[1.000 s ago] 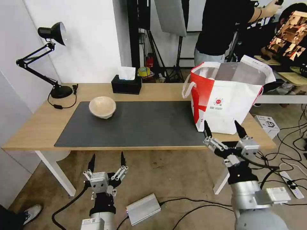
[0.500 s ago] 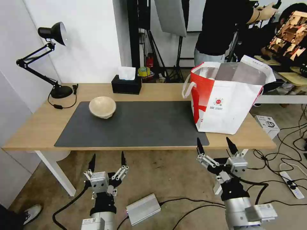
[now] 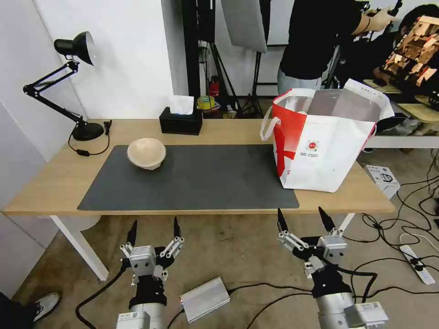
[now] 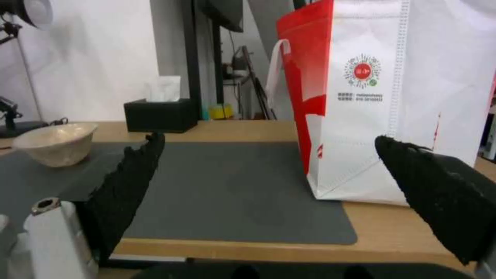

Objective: Pick up the trash from the table and place it into the takeout bag.

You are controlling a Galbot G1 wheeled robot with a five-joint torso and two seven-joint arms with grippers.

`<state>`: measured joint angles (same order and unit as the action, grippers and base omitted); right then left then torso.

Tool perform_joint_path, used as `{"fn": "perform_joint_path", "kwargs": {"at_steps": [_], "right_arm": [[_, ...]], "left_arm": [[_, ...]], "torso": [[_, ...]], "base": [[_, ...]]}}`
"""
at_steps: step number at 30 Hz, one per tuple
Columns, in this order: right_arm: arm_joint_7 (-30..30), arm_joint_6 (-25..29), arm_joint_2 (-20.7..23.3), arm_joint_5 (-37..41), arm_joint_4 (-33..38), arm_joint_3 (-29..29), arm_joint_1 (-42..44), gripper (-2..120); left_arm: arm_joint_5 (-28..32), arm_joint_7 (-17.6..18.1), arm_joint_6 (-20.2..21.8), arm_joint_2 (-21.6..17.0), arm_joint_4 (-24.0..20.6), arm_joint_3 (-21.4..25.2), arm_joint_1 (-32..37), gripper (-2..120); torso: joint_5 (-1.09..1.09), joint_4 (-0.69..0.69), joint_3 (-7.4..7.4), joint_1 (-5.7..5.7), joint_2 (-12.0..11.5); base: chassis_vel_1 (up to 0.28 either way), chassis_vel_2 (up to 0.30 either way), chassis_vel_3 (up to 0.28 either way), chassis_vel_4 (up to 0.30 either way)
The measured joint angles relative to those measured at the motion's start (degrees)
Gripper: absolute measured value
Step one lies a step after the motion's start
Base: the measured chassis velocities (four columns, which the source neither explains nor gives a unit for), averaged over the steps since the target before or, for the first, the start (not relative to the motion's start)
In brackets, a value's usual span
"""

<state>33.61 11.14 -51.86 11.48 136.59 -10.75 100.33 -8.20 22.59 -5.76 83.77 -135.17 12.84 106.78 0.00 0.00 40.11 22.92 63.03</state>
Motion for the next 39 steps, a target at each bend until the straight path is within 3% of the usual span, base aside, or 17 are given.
{"fn": "perform_joint_path", "kwargs": {"at_steps": [30,34,39], "right_arm": [[-0.1,0.2,-0.2,-0.4,0.0,-0.2,0.4,100],[-0.1,0.2,-0.2,-0.4,0.0,-0.2,0.4,100],[-0.1,0.2,-0.2,-0.4,0.0,-0.2,0.4,100]], "left_arm": [[0.2,0.0,-0.1,-0.3,-0.5,0.1,0.0,100],[2.2,0.0,-0.1,-0.7,-1.7,0.9,-0.5,100],[10.9,0.9,2.0,-2.5,-5.0,2.4,-1.9,100]], "torso": [[0.00,0.00,0.00,0.00,0.0],[0.00,0.00,0.00,0.00,0.0],[0.00,0.00,0.00,0.00,0.0]], "base": [[0.000,0.000,0.000,0.000],[0.000,0.000,0.000,0.000],[0.000,0.000,0.000,0.000]]}}
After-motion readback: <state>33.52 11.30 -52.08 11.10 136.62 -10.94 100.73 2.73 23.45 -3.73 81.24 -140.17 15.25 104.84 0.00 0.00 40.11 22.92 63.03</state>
